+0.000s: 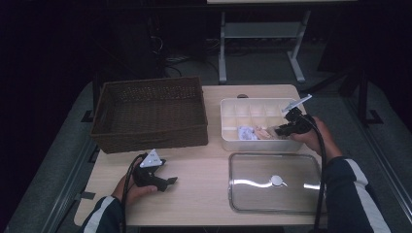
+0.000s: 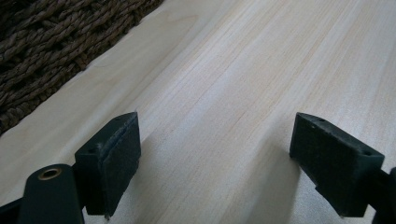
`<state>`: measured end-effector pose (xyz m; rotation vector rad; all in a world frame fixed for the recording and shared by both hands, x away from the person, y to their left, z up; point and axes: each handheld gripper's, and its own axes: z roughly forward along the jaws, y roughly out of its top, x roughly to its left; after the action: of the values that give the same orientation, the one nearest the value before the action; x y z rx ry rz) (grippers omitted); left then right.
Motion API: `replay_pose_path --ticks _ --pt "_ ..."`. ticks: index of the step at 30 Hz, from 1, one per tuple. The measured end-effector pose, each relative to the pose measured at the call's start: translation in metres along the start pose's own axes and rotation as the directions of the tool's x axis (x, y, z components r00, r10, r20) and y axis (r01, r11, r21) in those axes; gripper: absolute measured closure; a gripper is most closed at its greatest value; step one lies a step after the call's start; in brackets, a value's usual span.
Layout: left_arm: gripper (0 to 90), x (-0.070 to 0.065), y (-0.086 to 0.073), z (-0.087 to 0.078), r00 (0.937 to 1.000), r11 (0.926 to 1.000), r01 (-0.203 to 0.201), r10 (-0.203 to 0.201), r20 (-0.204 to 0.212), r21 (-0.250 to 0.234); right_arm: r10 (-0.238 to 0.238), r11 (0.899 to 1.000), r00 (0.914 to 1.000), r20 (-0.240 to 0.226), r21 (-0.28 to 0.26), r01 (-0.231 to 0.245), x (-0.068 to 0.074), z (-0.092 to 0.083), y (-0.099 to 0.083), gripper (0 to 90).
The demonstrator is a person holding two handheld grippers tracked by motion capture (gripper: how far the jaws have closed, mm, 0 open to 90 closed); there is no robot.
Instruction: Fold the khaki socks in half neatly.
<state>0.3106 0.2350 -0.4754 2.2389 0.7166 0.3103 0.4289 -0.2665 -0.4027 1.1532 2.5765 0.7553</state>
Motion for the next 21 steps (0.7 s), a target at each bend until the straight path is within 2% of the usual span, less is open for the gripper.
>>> replay_pose_path --ticks 1,4,5,6,9,15,17,21 --pt "15.4 0.000 0.000 0.000 1.0000 1.0000 0.000 0.000 0.000 0.000 -0.014 1.000 0.9999 0.005 0.024 0.014 0.001 0.001 0.000 76.0" --pt "15.4 0.000 0.000 0.000 1.0000 1.0000 -0.001 0.001 -0.001 0.001 -0.014 0.999 0.9999 0.008 0.039 0.014 0.001 0.002 0.001 76.1" --pt "15.4 0.000 0.000 0.000 1.0000 1.0000 -0.001 0.001 -0.001 0.001 -0.029 0.998 0.9996 0.008 0.058 0.028 0.002 0.004 0.001 76.2" --pt "15.4 0.000 0.000 0.000 1.0000 1.0000 -0.001 0.001 -0.001 0.001 -0.029 0.998 0.9996 0.008 0.058 0.028 0.002 0.004 0.001 76.2" --pt "15.4 0.000 0.000 0.000 1.0000 1.0000 0.001 -0.001 -0.001 0.000 -0.026 0.994 0.9997 0.006 0.109 0.025 0.002 0.010 0.002 76.5" --pt "15.2 -0.001 0.001 0.001 1.0000 1.0000 -0.001 0.001 -0.003 0.000 -0.003 0.992 1.0000 -0.008 0.125 0.004 0.000 0.014 0.002 76.6" --pt "15.2 -0.004 0.003 0.003 1.0000 1.0000 0.000 0.000 0.003 -0.003 -0.004 0.990 1.0000 -0.009 0.142 0.005 -0.001 0.019 0.002 76.5" --pt "15.2 -0.006 0.004 0.005 0.9999 0.9999 -0.010 0.010 0.010 0.002 -0.006 0.990 1.0000 -0.002 0.141 0.006 0.000 0.017 0.002 75.9"
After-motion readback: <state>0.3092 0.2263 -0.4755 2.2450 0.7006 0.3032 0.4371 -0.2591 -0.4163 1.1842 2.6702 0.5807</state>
